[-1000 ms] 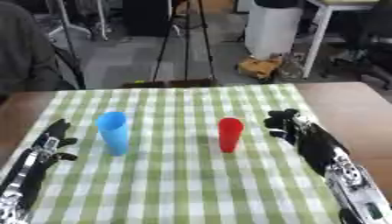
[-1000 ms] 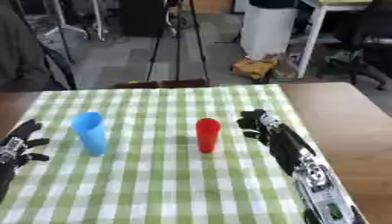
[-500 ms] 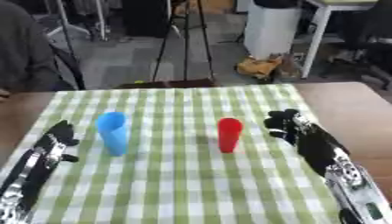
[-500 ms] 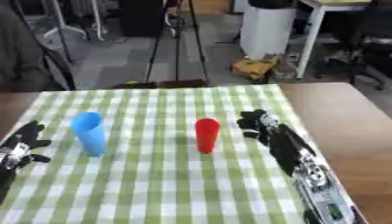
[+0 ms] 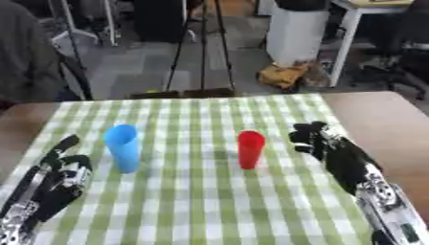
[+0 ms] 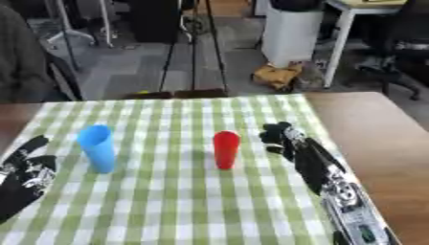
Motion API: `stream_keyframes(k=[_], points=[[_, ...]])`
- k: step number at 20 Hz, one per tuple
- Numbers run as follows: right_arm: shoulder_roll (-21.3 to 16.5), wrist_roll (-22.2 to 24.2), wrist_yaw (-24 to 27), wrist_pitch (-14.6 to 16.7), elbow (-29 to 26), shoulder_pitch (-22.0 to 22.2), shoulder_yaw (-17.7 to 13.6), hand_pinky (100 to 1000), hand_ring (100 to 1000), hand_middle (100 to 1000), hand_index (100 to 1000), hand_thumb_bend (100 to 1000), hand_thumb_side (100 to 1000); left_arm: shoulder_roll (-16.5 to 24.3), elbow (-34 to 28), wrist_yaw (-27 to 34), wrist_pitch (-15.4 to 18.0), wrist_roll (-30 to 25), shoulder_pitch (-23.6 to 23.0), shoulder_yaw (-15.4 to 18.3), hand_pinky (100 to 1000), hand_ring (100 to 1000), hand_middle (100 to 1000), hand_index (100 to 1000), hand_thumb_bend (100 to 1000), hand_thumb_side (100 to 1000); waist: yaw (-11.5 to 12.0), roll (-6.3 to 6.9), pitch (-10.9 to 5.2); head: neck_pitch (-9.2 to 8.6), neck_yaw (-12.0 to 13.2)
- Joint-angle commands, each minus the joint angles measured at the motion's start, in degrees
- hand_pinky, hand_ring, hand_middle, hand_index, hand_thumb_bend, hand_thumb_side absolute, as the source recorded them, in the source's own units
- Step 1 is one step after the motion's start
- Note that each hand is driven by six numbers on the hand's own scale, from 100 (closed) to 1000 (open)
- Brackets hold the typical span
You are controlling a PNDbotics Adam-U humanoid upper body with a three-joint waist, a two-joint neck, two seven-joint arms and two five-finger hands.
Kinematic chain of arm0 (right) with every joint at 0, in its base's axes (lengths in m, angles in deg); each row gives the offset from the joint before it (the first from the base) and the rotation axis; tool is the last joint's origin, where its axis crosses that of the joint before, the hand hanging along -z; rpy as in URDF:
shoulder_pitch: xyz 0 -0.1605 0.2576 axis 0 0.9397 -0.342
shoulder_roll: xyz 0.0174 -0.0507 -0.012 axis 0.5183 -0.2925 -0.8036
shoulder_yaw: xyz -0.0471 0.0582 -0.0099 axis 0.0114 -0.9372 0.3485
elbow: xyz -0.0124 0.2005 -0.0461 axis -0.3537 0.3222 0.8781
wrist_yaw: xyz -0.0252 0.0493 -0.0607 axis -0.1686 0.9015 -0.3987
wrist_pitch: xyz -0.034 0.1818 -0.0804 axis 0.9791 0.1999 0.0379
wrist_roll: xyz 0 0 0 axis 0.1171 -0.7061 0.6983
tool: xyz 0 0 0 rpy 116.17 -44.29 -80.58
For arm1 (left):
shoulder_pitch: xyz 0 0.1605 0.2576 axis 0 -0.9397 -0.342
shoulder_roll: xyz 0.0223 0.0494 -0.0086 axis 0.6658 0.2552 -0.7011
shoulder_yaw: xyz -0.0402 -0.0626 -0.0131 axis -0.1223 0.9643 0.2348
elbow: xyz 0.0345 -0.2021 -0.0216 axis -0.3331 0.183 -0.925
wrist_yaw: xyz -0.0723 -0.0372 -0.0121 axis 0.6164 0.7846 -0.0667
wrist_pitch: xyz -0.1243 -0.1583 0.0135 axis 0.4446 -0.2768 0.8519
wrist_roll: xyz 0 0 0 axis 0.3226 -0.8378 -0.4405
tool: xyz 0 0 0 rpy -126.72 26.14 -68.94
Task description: Pour the contents of one cup into another cup.
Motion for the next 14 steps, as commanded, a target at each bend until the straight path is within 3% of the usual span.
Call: stream_keyframes(k=[1,5,7,9,14], points=[[-0.9,0.4,0.2,0.2,-0.6,-0.7,-0.4,876,876,761,875,100,983,1.6,0.1,-2.8,0.0,-1.0,1.7,0.3,698,852,964,1000,265,473,-0.1,0.13,-0.62,-0.45,0.0],[-0.9,0.6,0.1,0.3,-0.5,-0.7,-0.4,876,876,761,875,100,981,2.2,2.4,-8.6,0.0,-2.0,3.3,0.4,703,847,951,1000,464,468,-0.1,0.12,-0.66,-0.5,0.0],[-0.9,0.6,0.1,0.3,-0.5,-0.7,-0.4,876,876,761,875,100,981,2.4,4.5,-12.4,-0.2,-1.8,4.2,0.5,704,843,943,1000,484,422,-0.1,0.09,-0.68,-0.49,-0.1],[-0.9,0.6,0.1,0.3,-0.5,-0.7,-0.4,876,875,761,875,100,982,2.2,6.9,-15.6,-0.2,-0.8,5.2,0.8,703,840,936,1000,622,466,-0.1,0.06,-0.69,-0.45,-0.1],[-0.8,0.6,0.1,0.3,-0.4,-0.6,-0.4,876,875,761,875,100,985,0.9,14.3,-19.6,0.4,3.6,8.7,1.5,691,833,925,1000,736,464,-0.2,0.01,-0.75,-0.37,0.0]])
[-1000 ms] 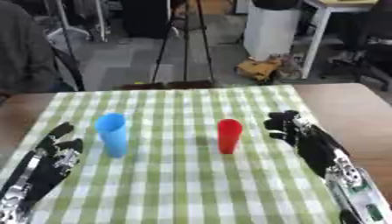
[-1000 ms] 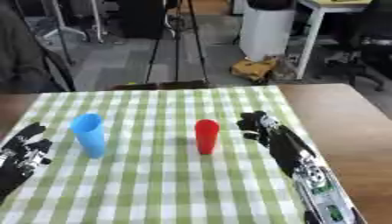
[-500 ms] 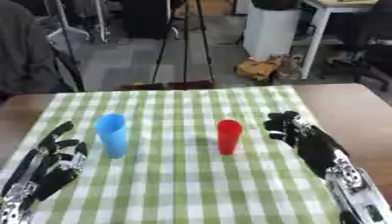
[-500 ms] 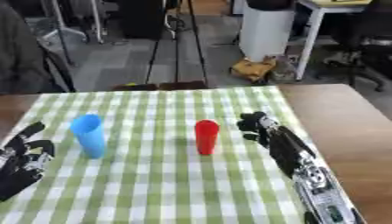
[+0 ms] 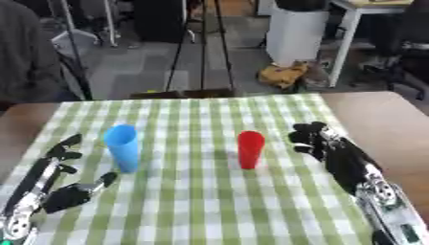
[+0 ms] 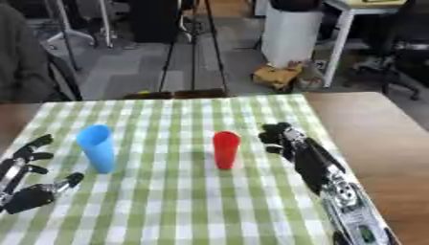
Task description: Pour the contents of one cup into another cup.
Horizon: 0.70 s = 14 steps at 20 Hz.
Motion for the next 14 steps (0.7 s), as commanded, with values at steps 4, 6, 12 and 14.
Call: stream_keyframes(k=[4,6,12,14], points=[[-0.8,0.3,0.1,0.0,-0.5,-0.6,-0.3,876,875,761,874,100,985,-1.3,8.7,-3.7,1.3,6.0,5.2,0.7,688,829,919,1000,723,462,-0.2,-0.06,-0.78,-0.29,-0.1],[-0.7,0.3,0.1,0.0,-0.4,-0.6,-0.3,876,875,761,874,100,986,-2.2,11.5,-4.1,2.0,7.0,6.7,0.5,685,827,919,1000,720,467,-0.3,-0.11,-0.78,-0.25,0.0],[-0.6,0.4,0.1,0.0,-0.4,-0.6,-0.2,876,875,761,874,100,987,-4.8,18.1,-4.6,4.4,9.4,10.4,0.8,680,824,917,1000,685,468,-0.7,-0.27,-0.61,-0.22,0.1],[-0.5,0.4,0.1,0.0,-0.4,-0.7,-0.2,876,875,761,874,100,987,-5.5,19.4,-4.8,4.9,10.2,11.3,1.2,679,823,914,1000,684,467,-0.8,-0.34,-0.53,-0.26,0.2]])
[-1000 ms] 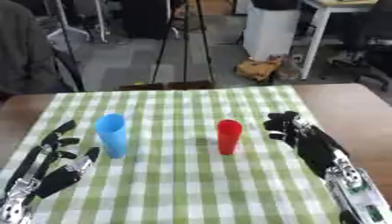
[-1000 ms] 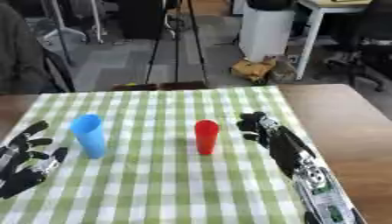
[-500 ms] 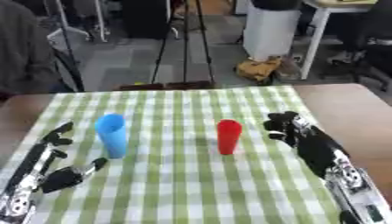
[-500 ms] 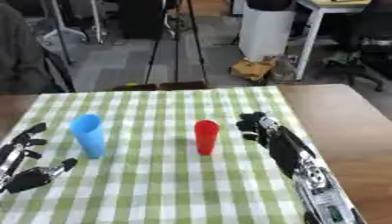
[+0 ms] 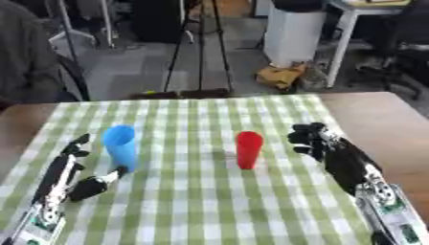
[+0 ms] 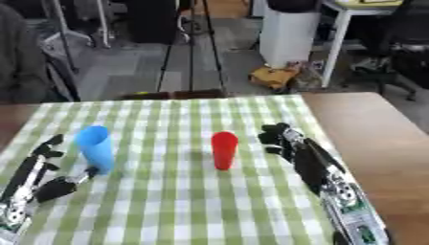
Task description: Pour the contents of one cup into another cup.
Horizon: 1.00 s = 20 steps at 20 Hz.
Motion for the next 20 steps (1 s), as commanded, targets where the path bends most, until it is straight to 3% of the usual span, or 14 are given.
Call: stream_keyframes(k=[1,20], points=[[-0.7,0.2,0.1,0.2,-0.5,-0.7,-0.2,876,875,761,874,100,988,-0.3,1.4,-0.5,0.8,1.4,2.0,0.9,681,822,913,1000,681,473,-0.1,0.02,-0.45,-0.29,0.2],[-0.5,0.4,0.0,0.2,-0.4,-0.8,-0.1,876,875,761,874,100,993,-2.7,7.5,-2.8,0.9,4.1,5.5,2.3,688,817,906,1000,659,501,-0.6,-0.13,-0.35,-0.25,0.5]])
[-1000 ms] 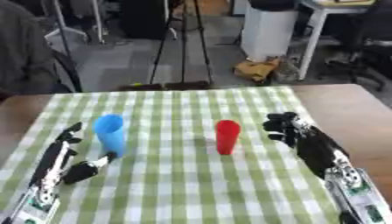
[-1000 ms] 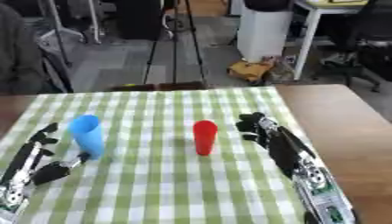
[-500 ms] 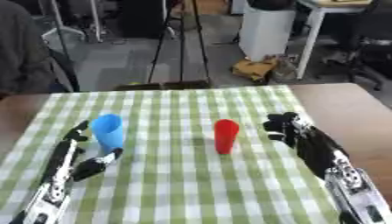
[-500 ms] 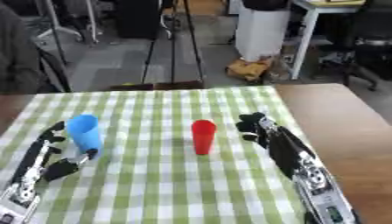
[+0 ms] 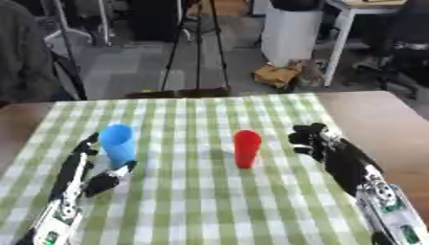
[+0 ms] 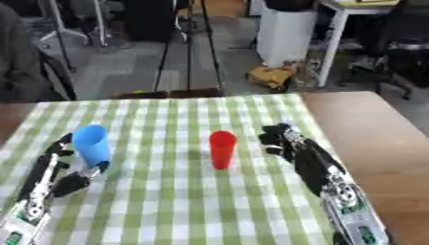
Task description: Pour the contents of one cup into another cup.
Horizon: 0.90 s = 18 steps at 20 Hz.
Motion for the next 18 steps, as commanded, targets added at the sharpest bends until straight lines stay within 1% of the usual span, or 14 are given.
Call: stream_keyframes(k=[1,11,18], points=[[-0.5,0.2,0.1,0.1,-0.6,-0.8,-0.1,876,875,761,874,100,994,0.1,0.2,-0.6,0.1,0.4,1.8,0.5,688,817,906,1000,659,502,-0.1,0.02,-0.56,-0.26,0.2],[-0.5,0.2,0.0,0.0,-0.6,-0.8,-0.1,876,874,761,874,100,996,-0.6,2.4,-1.9,-0.2,1.2,3.1,1.0,690,817,901,1000,647,520,-0.4,0.02,-0.33,-0.24,0.3],[-0.5,0.3,0.0,0.1,-0.6,-0.9,-0.1,876,874,761,874,100,996,-0.9,3.2,-2.5,-0.6,1.9,4.1,1.3,690,813,890,1000,627,517,-0.7,-0.24,-0.2,-0.2,0.4]])
